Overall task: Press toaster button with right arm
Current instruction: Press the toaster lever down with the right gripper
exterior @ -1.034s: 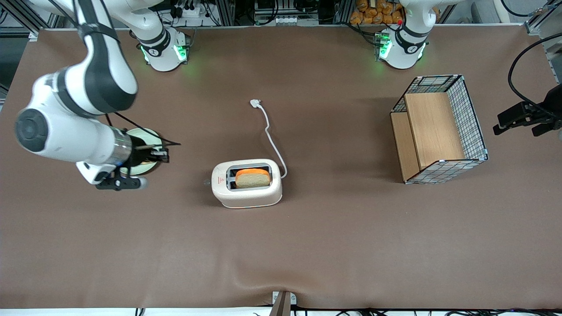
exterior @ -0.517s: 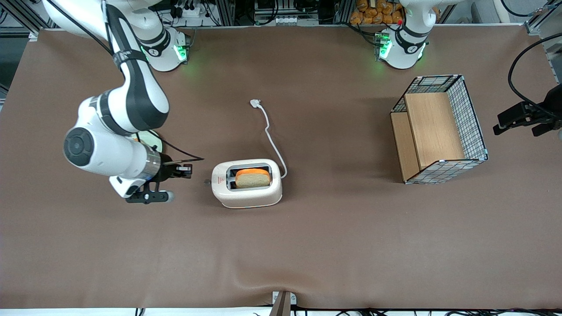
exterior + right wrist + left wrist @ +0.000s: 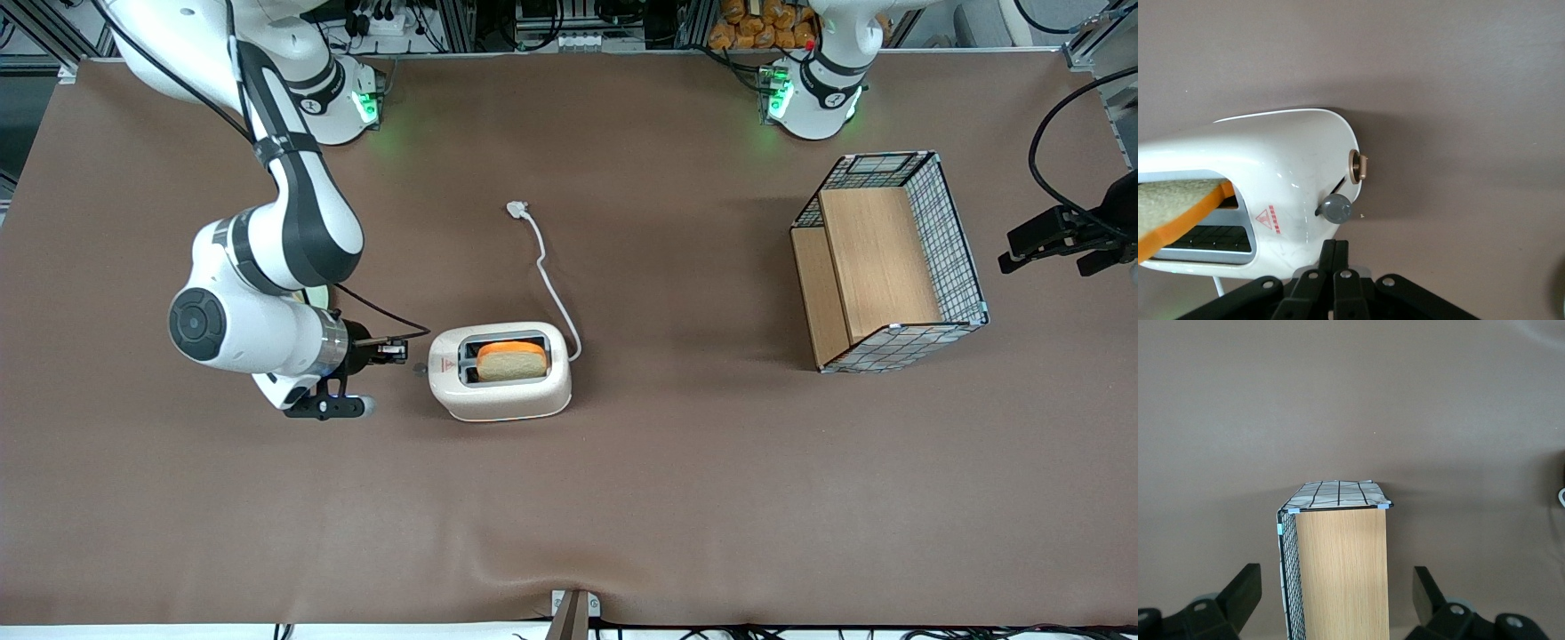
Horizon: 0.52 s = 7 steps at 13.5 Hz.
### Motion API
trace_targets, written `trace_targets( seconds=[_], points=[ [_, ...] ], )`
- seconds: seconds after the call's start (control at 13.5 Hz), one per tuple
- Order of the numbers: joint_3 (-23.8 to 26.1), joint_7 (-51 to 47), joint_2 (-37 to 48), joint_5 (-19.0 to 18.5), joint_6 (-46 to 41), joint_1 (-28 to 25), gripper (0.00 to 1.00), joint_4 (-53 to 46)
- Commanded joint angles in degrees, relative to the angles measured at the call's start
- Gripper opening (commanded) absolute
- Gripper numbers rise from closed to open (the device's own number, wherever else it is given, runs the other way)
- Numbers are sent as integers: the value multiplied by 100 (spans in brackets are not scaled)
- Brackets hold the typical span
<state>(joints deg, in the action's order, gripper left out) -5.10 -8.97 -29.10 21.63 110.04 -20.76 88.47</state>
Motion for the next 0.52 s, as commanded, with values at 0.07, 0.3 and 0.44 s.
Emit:
trace_targets(
  seconds=[0.07,0.3,0.44],
  points=[
    [-53,44,-228,219,271,-156,0,-31],
    [-53,44,-394,219,448,-183,0,-31],
    [-53,53,-526,219,509,-130,0,-31]
  ],
)
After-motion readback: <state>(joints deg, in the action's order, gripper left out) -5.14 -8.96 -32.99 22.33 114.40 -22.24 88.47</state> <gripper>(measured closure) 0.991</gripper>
